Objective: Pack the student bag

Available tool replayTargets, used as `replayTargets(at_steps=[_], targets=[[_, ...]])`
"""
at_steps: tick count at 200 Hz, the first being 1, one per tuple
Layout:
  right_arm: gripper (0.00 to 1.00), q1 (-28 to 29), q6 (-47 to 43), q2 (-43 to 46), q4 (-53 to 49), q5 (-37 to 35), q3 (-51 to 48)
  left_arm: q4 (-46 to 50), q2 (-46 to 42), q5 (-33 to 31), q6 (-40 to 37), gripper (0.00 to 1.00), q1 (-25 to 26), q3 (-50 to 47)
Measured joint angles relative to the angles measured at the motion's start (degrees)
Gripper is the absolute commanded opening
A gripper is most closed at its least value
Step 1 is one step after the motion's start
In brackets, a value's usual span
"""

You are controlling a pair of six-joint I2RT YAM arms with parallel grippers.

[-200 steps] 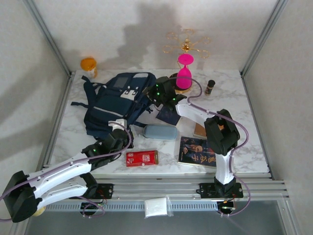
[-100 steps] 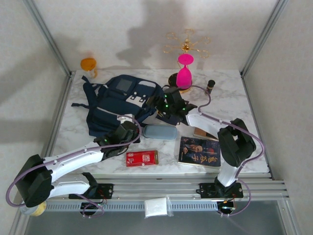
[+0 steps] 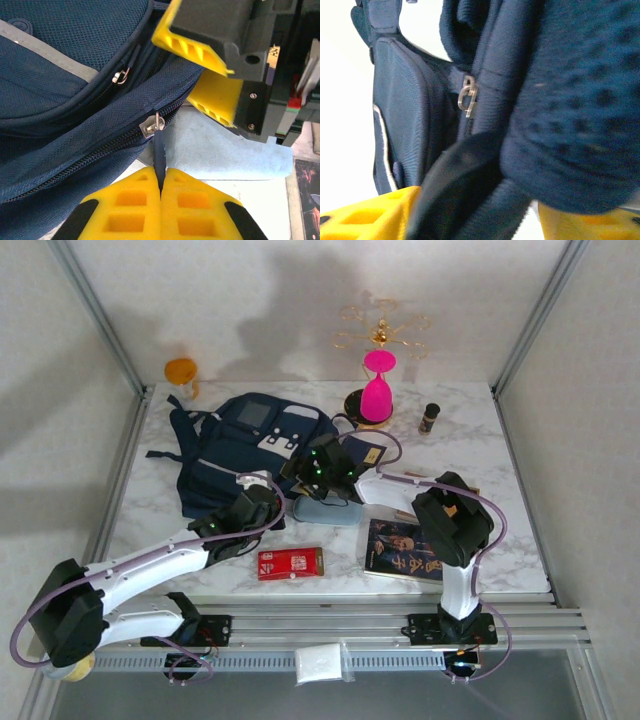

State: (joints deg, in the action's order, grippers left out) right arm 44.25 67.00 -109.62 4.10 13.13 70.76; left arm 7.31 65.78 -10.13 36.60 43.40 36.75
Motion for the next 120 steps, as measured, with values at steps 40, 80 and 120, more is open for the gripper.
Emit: replayTargets(at_steps=[40,80,120], targets=[[0.02,0.0,0.2,0.0,-0.5,-0.9,1.9,0.9,-0.3,0.0,0.1,0.00,0.0,0.0],[0.00,-1.8,-4.5,0.0,-1.0,2.8,3.2,3.7,-7.9,-0.3,2.8,0.00,0.0,-3.7],[0.00,-0.2,-10.2,0.0,-2.9,6.3,7.1,10.5,-17.2,-3.0,7.6,0.00,-0.2,-6.6]])
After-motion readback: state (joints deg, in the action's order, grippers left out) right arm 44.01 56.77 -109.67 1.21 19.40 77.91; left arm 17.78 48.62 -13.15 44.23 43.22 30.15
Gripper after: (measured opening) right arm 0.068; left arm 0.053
